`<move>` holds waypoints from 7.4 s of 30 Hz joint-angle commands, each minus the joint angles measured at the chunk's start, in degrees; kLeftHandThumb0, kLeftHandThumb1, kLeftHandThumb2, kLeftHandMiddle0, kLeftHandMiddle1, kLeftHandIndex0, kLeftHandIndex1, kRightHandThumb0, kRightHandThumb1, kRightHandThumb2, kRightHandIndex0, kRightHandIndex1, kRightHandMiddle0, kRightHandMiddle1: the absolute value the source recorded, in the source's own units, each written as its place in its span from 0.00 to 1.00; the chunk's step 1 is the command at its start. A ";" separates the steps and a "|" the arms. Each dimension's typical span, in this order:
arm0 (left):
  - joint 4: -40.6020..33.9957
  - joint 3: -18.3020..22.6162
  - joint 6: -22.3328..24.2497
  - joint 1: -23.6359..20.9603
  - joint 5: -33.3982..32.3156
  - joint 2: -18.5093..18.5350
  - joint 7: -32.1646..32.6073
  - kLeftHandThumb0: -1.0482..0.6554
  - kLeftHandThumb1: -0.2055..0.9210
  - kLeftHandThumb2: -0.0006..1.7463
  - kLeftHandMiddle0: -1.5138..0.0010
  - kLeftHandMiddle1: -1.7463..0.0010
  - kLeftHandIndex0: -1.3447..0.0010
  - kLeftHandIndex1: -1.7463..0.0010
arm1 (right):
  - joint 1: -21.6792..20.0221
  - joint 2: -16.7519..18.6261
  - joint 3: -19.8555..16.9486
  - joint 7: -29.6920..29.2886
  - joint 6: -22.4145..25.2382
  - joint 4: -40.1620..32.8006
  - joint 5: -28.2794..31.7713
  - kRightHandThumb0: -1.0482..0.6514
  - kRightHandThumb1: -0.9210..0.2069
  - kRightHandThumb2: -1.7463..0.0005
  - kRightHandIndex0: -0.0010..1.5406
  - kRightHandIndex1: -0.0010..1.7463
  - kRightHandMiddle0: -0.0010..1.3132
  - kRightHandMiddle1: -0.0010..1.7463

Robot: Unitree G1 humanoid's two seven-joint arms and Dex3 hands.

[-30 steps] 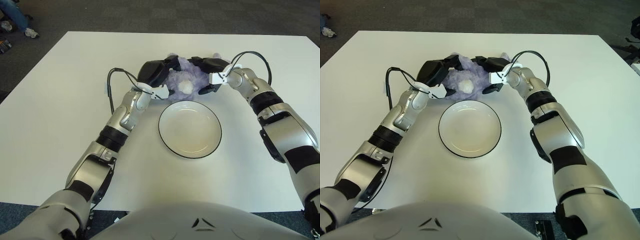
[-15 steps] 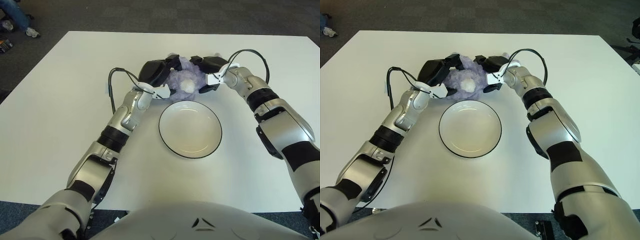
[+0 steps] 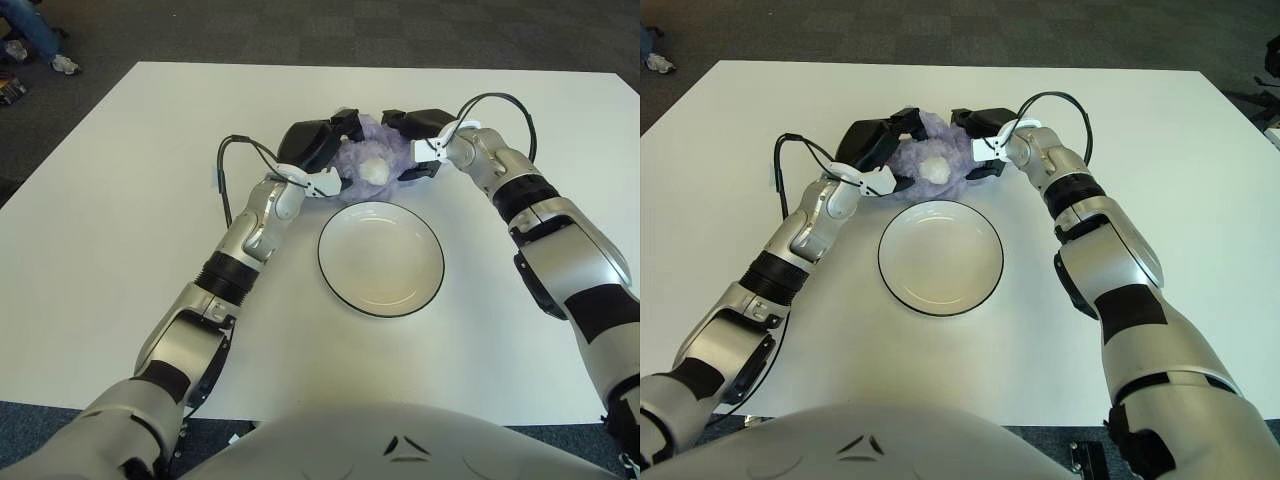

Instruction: Put the doll into the plate.

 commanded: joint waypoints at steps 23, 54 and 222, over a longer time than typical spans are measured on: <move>2.49 -0.24 -2.78 -0.81 1.71 1.73 4.12 0.61 0.23 0.88 0.51 0.05 0.45 0.07 | 10.21 -0.22 -8.42 -2.80 7.39 -16.77 5.05 0.62 0.94 0.05 0.67 0.71 0.66 1.00; 7.79 2.07 -8.08 -3.57 1.74 1.29 18.06 0.61 0.23 0.88 0.52 0.05 0.46 0.06 | 15.87 1.70 -13.15 -11.63 14.65 -29.88 4.63 0.62 0.95 0.04 0.67 0.73 0.66 1.00; -22.09 13.79 -22.86 17.33 -13.80 9.91 -6.41 0.61 0.34 0.79 0.55 0.00 0.48 0.18 | 52.50 -7.61 -26.78 14.15 26.79 -88.81 16.16 0.62 0.77 0.15 0.60 0.79 0.47 1.00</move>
